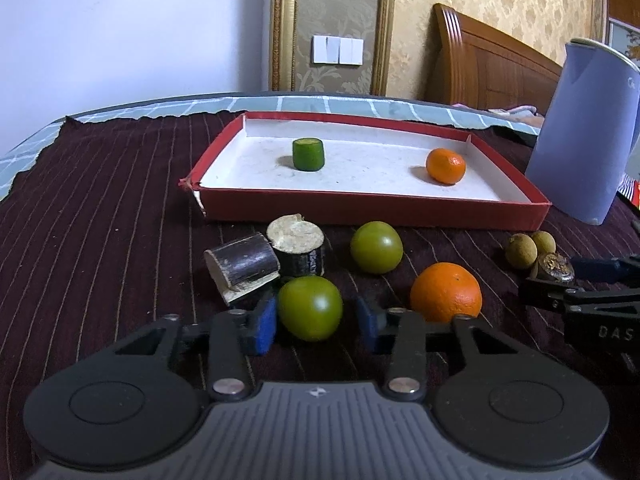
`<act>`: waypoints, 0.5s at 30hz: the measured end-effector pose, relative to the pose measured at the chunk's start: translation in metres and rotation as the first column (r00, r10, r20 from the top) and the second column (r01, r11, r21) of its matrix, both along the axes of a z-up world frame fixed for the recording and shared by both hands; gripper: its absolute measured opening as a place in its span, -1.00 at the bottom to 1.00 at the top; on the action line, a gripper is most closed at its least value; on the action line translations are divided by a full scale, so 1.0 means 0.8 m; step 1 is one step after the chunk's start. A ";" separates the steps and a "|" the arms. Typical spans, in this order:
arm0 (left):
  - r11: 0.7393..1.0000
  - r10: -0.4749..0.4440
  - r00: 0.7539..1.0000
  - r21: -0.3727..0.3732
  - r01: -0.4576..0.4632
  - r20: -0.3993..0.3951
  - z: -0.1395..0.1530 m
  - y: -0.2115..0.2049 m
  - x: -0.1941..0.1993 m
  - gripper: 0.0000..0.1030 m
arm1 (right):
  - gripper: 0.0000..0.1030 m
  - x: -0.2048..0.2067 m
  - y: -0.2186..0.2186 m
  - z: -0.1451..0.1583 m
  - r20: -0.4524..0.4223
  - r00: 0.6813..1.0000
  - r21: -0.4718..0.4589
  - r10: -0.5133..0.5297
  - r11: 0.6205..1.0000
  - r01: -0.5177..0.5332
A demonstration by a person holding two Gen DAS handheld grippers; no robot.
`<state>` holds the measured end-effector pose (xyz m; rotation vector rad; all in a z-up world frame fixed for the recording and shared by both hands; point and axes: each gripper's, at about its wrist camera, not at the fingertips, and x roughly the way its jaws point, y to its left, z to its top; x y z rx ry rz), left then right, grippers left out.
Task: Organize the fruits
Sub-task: 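Grasp the green lime with the left tool while the right tool grasps the dark brown fruit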
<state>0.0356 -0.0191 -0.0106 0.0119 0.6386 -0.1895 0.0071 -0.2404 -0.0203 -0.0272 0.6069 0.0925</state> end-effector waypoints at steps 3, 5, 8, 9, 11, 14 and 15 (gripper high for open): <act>1.000 -0.004 1.000 -0.017 0.004 0.001 -0.001 0.005 -0.001 -0.38 | 0.21 0.002 -0.001 -0.001 -0.001 1.000 0.006 -0.005 1.000 0.005; 1.000 -0.006 1.000 -0.029 0.006 0.000 -0.001 0.007 0.000 -0.38 | 0.12 0.003 -0.001 -0.002 -0.001 1.000 0.003 -0.010 1.000 0.010; 1.000 -0.005 1.000 -0.030 0.005 0.002 -0.001 0.007 0.001 -0.38 | 0.07 0.002 -0.001 -0.002 0.002 1.000 0.000 -0.016 1.000 0.016; 1.000 -0.004 1.000 -0.029 0.004 0.004 -0.001 0.006 0.001 -0.38 | 0.02 0.002 -0.001 -0.002 0.004 1.000 0.001 -0.018 1.000 0.018; 1.000 -0.003 1.000 -0.024 0.004 0.008 -0.002 0.005 0.001 -0.38 | -0.11 0.002 -0.002 -0.002 0.007 1.000 0.007 -0.020 1.000 0.020; 1.000 -0.002 1.000 -0.020 0.002 0.010 -0.002 0.005 0.000 -0.38 | -0.19 0.002 -0.005 -0.001 0.008 1.000 0.020 -0.028 0.999 0.028; 1.000 -0.001 1.000 -0.018 0.001 0.012 -0.002 0.004 0.000 -0.38 | -0.19 0.002 -0.006 -0.001 0.008 1.000 0.024 -0.029 0.999 0.029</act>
